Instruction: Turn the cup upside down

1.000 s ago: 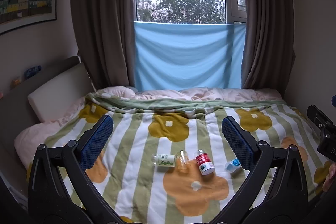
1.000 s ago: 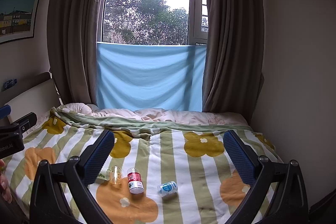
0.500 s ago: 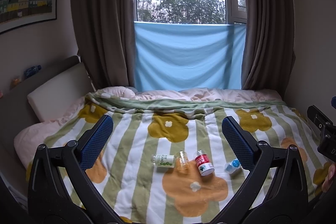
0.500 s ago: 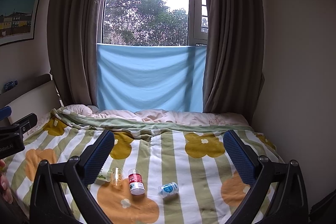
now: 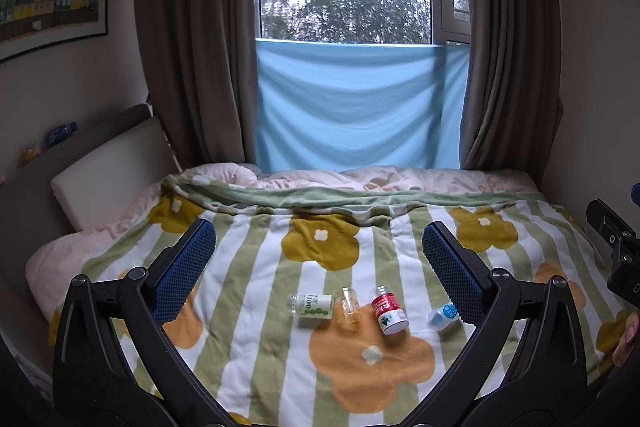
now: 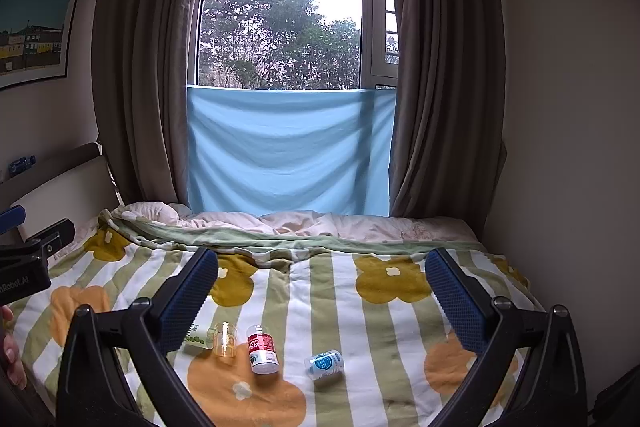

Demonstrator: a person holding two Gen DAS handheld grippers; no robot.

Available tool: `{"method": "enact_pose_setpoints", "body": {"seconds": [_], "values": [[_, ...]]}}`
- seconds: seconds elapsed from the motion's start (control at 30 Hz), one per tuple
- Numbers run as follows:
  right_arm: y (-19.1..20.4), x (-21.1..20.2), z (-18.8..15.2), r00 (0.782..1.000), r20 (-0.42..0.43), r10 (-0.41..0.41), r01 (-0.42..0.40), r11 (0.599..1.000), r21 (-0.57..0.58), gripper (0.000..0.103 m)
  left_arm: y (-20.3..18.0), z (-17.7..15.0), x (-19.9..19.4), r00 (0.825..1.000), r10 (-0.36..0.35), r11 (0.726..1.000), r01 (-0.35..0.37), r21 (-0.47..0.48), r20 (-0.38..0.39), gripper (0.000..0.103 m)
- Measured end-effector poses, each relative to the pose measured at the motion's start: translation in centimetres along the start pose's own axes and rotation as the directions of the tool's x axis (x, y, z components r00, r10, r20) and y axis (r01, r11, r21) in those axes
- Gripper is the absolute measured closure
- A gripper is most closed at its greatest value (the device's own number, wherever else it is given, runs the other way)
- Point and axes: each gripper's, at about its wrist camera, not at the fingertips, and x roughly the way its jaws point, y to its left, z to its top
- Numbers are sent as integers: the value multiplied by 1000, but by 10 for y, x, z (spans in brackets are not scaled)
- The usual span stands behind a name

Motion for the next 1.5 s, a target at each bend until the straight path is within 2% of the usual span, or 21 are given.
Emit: {"method": "enact_pose_setpoints", "body": {"seconds": [0.37, 0.6, 0.7, 0.87, 1.0, 1.13, 1.27, 1.33, 1.37, 1.43, 1.5], "values": [[-1, 8, 1, 1000, 4, 2, -2, 1000, 7, 0, 4, 0, 11, 1000, -15, 1000, 15, 2, -19, 0], [-8, 18, -3, 999, -28, -22, 23, 999, 27, 0, -12, 6, 40, 989, -106, 991, 114, 75, -101, 0], [-14, 25, -8, 997, -63, -44, 46, 998, 40, 0, -30, 7, 61, 977, -151, 977, 170, 126, -149, 0], [-34, 45, -27, 984, -155, -84, 97, 993, 74, 0, -70, 3, 100, 944, -230, 939, 279, 202, -235, 0], [-53, 76, -50, 956, -278, -91, 128, 985, 118, 0, -104, -10, 136, 913, -268, 902, 349, 252, -307, 0], [-69, 115, -81, 916, -394, -83, 158, 974, 164, 0, -142, -32, 181, 864, -299, 843, 438, 313, -405, 0], [-81, 151, -121, 872, -487, -60, 178, 964, 199, 0, -183, -63, 233, 789, -318, 757, 545, 360, -526, 0], [-86, 164, -141, 853, -520, -50, 190, 957, 220, 0, -207, -84, 260, 740, -312, 708, 599, 373, -596, 0], [-88, 170, -152, 843, -536, -46, 197, 954, 227, 0, -220, -96, 275, 710, -311, 681, 630, 372, -632, 0], [-91, 182, -173, 816, -576, -43, 216, 947, 236, 0, -249, -124, 305, 647, -283, 631, 681, 370, -708, 0], [-96, 191, -195, 793, -609, -30, 231, 939, 254, 0, -276, -153, 333, 574, -246, 583, 731, 354, -781, 1]]}}
